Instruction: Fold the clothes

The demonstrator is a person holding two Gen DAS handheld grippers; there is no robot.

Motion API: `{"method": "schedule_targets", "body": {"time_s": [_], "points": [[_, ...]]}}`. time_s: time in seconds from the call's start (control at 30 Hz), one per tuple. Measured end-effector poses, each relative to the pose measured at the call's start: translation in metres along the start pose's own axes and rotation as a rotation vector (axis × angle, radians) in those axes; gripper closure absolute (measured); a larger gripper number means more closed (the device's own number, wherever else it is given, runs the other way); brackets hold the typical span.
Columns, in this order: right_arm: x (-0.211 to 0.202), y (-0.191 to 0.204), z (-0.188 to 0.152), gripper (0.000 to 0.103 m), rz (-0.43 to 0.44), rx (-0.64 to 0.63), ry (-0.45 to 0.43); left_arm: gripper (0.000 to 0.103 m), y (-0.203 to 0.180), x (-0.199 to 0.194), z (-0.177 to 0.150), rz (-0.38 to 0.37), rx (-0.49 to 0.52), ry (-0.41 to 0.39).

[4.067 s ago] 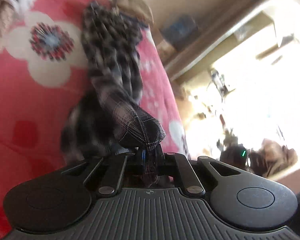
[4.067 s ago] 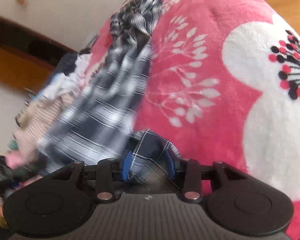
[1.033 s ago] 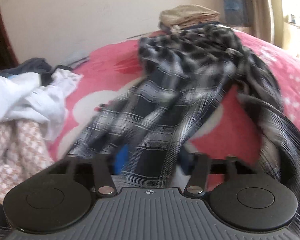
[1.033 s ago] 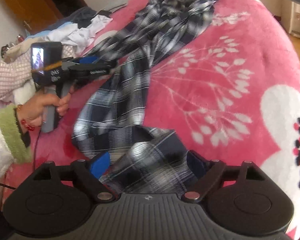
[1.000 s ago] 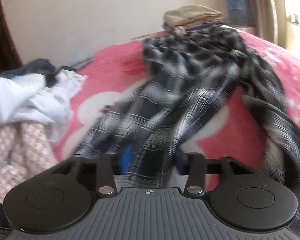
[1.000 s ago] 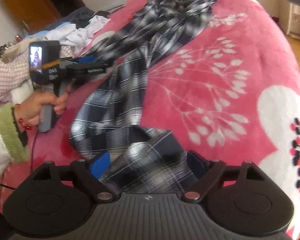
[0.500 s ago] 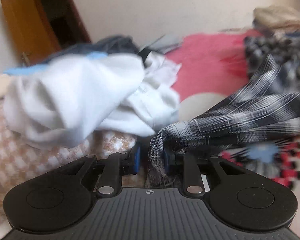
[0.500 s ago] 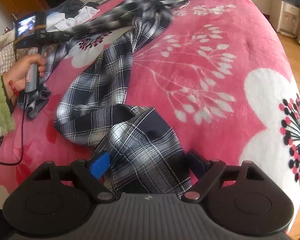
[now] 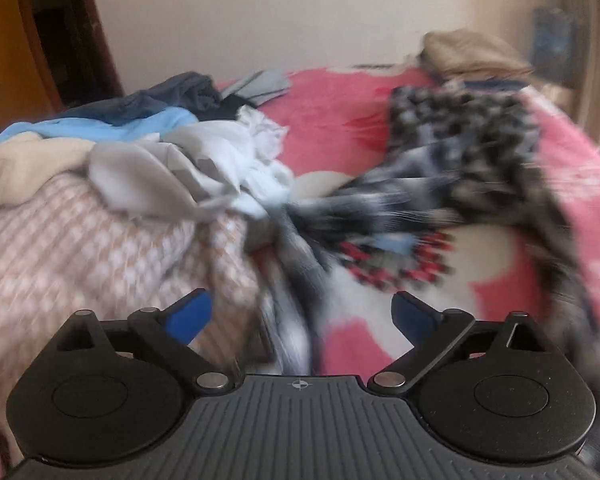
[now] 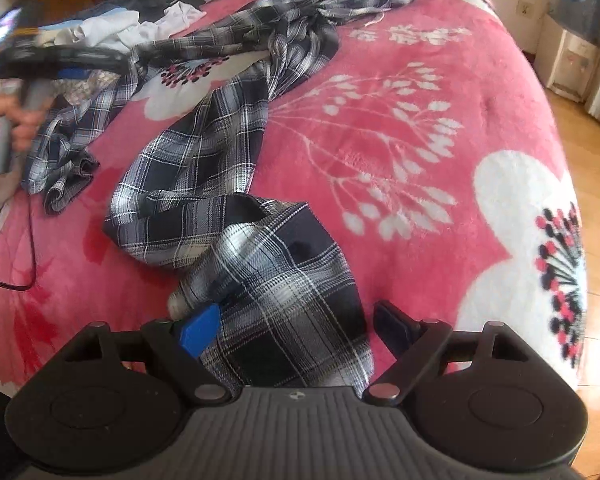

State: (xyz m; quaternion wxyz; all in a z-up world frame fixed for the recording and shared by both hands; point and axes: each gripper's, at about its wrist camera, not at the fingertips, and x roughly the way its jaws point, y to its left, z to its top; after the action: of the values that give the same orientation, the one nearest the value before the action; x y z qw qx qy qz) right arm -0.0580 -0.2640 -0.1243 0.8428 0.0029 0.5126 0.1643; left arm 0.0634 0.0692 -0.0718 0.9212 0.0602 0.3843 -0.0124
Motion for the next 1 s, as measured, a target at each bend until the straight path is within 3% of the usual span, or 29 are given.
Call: {"method": "schedule_targets", "body": {"time_s": [0.07,0.17,0.23,0.27,0.3,0.33,0.47,0.5,0.53,0.67,0.83,0.9,1.0], "points": [[-0.005,-0.002,-0.001,0.016,0.003,0.016,-0.011,0.005,-0.010,-0.019,-0.011,-0.117,-0.011,0.022],[-0.002,-0.008,-0.004,0.016,-0.019,0.041,-0.006,0.005,-0.032,-0.021,-0.036,-0.314,-0.069,0.123],[0.002,-0.012,-0.008,0.016,-0.012,0.076,-0.002,0.008,-0.046,-0.013,-0.051,-0.376,-0.106,0.186],[0.005,-0.014,-0.011,0.016,-0.003,0.096,-0.001,0.012,-0.053,-0.007,-0.058,-0.391,-0.121,0.209],[0.006,-0.015,-0.013,0.018,0.001,0.110,-0.008,0.031,-0.056,-0.001,-0.062,-0.391,-0.134,0.217],[0.005,-0.015,-0.014,0.023,0.000,0.117,-0.018,0.050,-0.060,0.005,-0.066,-0.385,-0.146,0.231],[-0.003,-0.023,-0.015,0.082,0.007,0.186,-0.033,0.070,-0.071,0.025,-0.074,-0.327,-0.158,0.277],[-0.006,-0.031,-0.015,0.091,0.046,0.247,-0.036,0.083,-0.072,0.025,-0.074,-0.347,-0.178,0.279],[-0.010,-0.039,-0.014,0.091,0.087,0.307,-0.046,0.093,-0.070,0.024,-0.074,-0.392,-0.223,0.297],[-0.063,-0.056,0.011,0.092,0.231,0.399,-0.244,0.094,-0.070,0.021,-0.075,-0.591,-0.393,0.364],[-0.148,-0.053,0.064,0.092,0.407,0.334,-0.504,0.094,-0.102,0.023,-0.079,-0.770,-0.391,0.406],[-0.168,-0.046,0.081,0.092,0.531,0.281,-0.547,0.089,-0.115,0.028,-0.082,-0.834,-0.380,0.432],[-0.166,-0.029,0.097,0.092,0.693,0.178,-0.491,0.068,-0.136,0.035,-0.086,-0.930,-0.362,0.470]]}}
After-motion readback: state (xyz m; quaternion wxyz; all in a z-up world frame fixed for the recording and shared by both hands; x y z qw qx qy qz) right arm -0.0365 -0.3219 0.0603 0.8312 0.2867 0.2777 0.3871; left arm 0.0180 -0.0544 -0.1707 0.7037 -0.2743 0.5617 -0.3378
